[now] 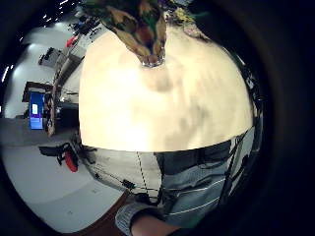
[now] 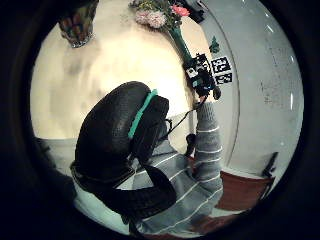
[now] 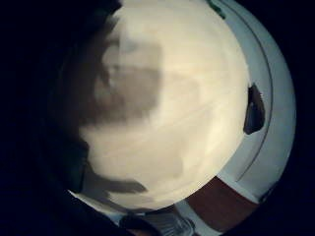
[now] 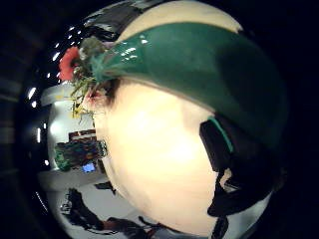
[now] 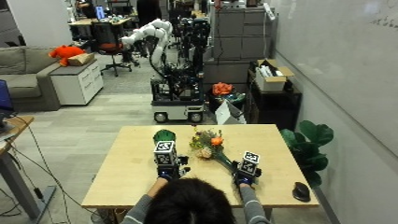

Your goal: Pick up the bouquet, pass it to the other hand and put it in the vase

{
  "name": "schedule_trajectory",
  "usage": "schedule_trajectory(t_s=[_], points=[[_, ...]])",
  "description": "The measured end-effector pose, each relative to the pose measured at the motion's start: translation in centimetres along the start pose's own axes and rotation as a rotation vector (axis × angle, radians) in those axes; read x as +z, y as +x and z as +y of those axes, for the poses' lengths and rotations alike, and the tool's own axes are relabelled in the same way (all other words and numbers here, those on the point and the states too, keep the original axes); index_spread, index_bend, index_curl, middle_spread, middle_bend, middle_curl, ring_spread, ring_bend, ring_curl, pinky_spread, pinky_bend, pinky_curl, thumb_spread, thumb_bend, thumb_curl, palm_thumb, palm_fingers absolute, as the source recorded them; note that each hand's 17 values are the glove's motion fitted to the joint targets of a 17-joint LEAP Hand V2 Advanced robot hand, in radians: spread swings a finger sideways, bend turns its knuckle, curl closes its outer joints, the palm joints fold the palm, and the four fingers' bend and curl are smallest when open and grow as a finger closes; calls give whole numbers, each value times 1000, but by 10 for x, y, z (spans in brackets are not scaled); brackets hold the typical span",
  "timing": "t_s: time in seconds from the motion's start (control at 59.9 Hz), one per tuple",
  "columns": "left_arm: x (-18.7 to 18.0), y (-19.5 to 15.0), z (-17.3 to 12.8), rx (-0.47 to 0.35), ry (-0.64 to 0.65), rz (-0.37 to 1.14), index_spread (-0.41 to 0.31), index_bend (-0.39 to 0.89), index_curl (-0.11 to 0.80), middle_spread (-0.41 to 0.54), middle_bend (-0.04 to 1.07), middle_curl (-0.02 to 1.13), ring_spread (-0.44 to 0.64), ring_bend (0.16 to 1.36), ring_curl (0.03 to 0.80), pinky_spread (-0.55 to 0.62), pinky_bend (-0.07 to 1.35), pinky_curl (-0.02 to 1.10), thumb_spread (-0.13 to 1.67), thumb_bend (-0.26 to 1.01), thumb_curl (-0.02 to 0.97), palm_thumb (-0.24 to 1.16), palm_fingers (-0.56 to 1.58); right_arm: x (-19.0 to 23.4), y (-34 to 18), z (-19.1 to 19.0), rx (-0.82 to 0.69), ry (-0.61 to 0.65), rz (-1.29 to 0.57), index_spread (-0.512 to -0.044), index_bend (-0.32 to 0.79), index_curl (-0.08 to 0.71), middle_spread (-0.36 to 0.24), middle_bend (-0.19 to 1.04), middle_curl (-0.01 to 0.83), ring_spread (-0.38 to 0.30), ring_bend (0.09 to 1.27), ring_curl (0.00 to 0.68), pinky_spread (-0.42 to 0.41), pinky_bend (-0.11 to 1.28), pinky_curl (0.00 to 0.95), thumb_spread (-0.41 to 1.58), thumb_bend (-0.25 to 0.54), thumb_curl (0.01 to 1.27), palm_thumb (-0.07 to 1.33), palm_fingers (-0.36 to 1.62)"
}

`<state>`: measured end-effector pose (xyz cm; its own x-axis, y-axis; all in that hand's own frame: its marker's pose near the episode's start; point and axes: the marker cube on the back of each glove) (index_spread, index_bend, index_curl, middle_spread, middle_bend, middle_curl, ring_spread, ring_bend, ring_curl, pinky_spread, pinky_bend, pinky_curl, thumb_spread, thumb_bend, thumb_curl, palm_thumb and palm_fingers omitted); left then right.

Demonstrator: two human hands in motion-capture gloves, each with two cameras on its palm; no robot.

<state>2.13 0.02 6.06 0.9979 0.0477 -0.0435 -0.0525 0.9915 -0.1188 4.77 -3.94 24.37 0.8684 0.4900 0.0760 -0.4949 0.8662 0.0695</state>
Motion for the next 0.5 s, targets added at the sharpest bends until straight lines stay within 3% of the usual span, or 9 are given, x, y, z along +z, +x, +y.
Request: schedule_trajectory(t_s=[0.033,0.067,0.15,0.184,0.2,0.217,0.267,0.351,0.501], points=[[1,4,7,-1,-36,21,-43,161,341,164,174,326,252,478,292,293,301,361,1107,-20,271,136,291,-1,7,3,67,-34,79,-259,512,343,-11,152,323,102,301,222,233,412,263,1177,91,320,607,375],[0,5,9,1,-37,28,-43,160,341,164,174,326,252,477,292,293,301,361,1106,-20,271,136,291,-3,6,2,68,-32,94,-231,605,390,-22,164,325,85,272,224,232,406,272,1185,106,326,650,491],[-3,5,13,9,-50,26,-43,159,342,158,174,325,252,476,293,293,300,361,1106,-21,271,137,291,-10,-7,-9,-4,69,57,-210,590,412,-39,214,346,39,296,244,222,346,267,1213,120,328,715,650],[-2,3,12,11,-56,23,-43,158,342,156,176,325,252,475,293,293,298,361,1109,-20,271,138,293,-16,-6,-9,17,88,99,-208,528,406,-55,263,366,-10,350,263,164,334,268,1228,134,331,753,790],[0,1,8,10,-55,20,-43,158,342,156,176,325,252,474,293,293,298,361,1111,-19,272,139,293,-19,-7,-9,19,99,119,-210,444,385,-70,308,382,-49,421,287,81,381,283,1232,143,335,776,965],[2,-1,4,9,-51,16,-45,158,343,155,176,325,252,474,293,293,298,362,1112,-19,272,139,293,-21,-8,-10,13,111,134,-211,415,377,-75,300,378,-63,415,274,59,369,267,1235,143,334,783,978],[-8,4,12,18,-34,23,-46,158,342,153,179,326,252,472,293,293,296,361,1114,-20,272,140,296,-30,-11,-10,-6,141,173,-219,250,361,-112,365,416,-125,540,341,-104,480,323,1239,146,335,814,1246],[3,-2,-1,-3,-55,26,-47,163,344,151,174,325,251,469,292,293,290,361,1117,-20,272,141,301,-43,-11,-4,-24,124,254,-223,138,366,-152,452,467,-182,664,419,-204,592,392,1233,135,331,840,1381],[3,-6,-12,-13,-58,54,-51,173,352,150,177,324,245,459,291,287,279,357,1126,-16,272,155,318,-70,-16,-28,2,398,185,-235,241,418,-178,631,552,-199,866,512,-242,691,461,1189,90,323,860,1490]])
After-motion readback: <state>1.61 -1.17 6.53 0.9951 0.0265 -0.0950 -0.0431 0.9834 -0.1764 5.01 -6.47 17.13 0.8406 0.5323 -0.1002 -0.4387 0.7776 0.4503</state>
